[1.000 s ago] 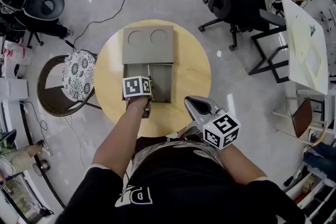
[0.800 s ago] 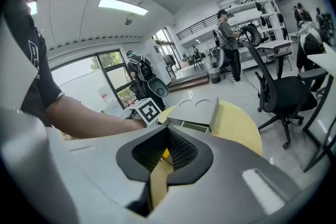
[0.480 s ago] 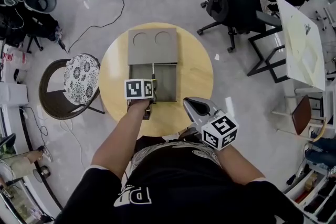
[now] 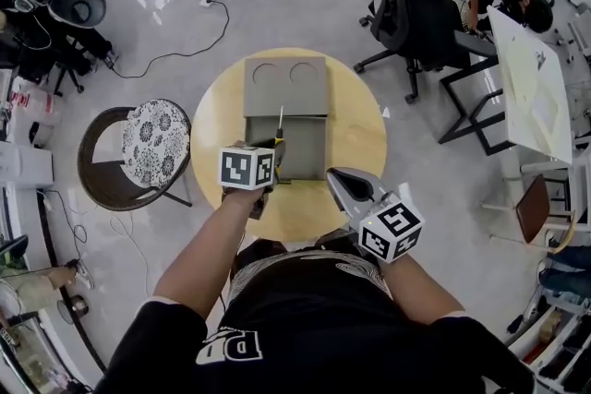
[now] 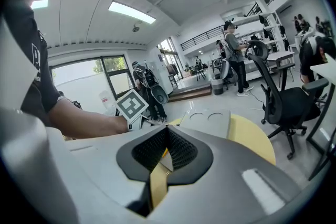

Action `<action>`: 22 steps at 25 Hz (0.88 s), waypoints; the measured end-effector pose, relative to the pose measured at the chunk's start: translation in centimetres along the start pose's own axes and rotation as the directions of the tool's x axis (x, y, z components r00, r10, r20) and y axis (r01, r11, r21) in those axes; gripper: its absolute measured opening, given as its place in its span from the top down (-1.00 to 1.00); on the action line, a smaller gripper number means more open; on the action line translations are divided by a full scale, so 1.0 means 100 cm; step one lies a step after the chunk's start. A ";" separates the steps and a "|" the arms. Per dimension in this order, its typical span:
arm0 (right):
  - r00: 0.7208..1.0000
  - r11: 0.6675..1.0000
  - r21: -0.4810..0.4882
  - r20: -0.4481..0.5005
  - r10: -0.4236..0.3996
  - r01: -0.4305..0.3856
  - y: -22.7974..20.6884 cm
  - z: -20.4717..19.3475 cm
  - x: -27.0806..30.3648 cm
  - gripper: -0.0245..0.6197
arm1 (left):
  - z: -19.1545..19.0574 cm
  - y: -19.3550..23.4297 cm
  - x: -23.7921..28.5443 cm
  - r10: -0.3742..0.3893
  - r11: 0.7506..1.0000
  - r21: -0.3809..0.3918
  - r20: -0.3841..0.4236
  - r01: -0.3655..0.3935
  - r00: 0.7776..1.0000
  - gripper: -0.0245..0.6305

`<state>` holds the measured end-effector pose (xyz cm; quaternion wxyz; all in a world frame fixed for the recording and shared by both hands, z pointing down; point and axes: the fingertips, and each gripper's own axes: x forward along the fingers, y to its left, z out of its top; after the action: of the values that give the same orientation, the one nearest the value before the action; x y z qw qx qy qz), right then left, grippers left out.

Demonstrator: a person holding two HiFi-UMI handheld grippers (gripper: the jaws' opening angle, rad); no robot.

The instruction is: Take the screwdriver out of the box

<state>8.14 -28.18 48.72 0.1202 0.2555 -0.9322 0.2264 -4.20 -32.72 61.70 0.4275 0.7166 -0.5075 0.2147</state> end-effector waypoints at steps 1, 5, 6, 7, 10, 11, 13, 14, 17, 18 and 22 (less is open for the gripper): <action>1.000 1.000 -0.004 0.006 0.000 0.000 0.003 0.003 0.002 0.92 | 0.002 -0.001 -0.008 -0.008 1.000 0.015 0.012 0.008 1.000 0.51; 1.000 1.000 -0.027 0.025 0.010 -0.010 0.018 0.010 0.009 0.92 | 0.009 -0.005 -0.038 -0.057 0.998 0.036 0.069 0.055 0.996 0.51; 0.999 0.999 -0.030 0.030 0.012 -0.012 0.022 0.012 0.011 0.92 | 0.011 -0.005 -0.046 -0.064 0.997 0.040 0.082 0.061 0.995 0.51; 0.999 0.999 -0.032 0.035 0.014 -0.013 0.025 0.014 0.012 0.92 | 0.012 -0.006 -0.054 -0.072 0.997 0.045 0.095 0.068 0.993 0.50; 0.998 0.999 -0.036 0.053 0.021 -0.019 0.037 0.022 0.015 0.92 | 0.017 -0.012 -0.079 -0.100 0.992 0.085 0.137 0.089 0.985 0.51; 0.998 0.999 -0.041 0.058 0.024 -0.022 0.041 0.024 0.015 0.92 | 0.018 -0.015 -0.087 -0.109 0.990 0.104 0.152 0.093 0.982 0.51; 0.997 0.998 -0.049 0.065 0.030 -0.027 0.047 0.028 0.016 0.92 | 0.020 -0.020 -0.102 -0.124 0.986 0.132 0.183 0.101 0.975 0.51; 0.997 0.998 -0.053 0.069 0.033 -0.029 0.049 0.029 0.016 0.92 | 0.020 -0.022 -0.110 -0.132 0.985 0.137 0.198 0.106 0.971 0.51; 0.996 0.998 -0.061 0.079 0.036 -0.031 0.056 0.035 0.017 0.92 | 0.020 -0.025 -0.133 -0.152 0.982 0.142 0.233 0.121 0.961 0.51; 0.996 0.997 -0.063 0.081 0.037 -0.032 0.058 0.037 0.018 0.92 | 0.018 -0.025 -0.141 -0.156 0.982 0.145 0.239 0.124 0.958 0.51; 0.996 0.996 -0.078 0.084 0.043 -0.036 0.066 0.040 0.020 0.92 | 0.008 -0.027 -0.166 -0.158 0.979 0.163 0.257 0.118 0.953 0.51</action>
<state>2.53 -25.93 43.56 0.0854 0.2415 -0.9494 0.1817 -8.38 -24.04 47.83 0.3151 0.8023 -0.4921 0.1218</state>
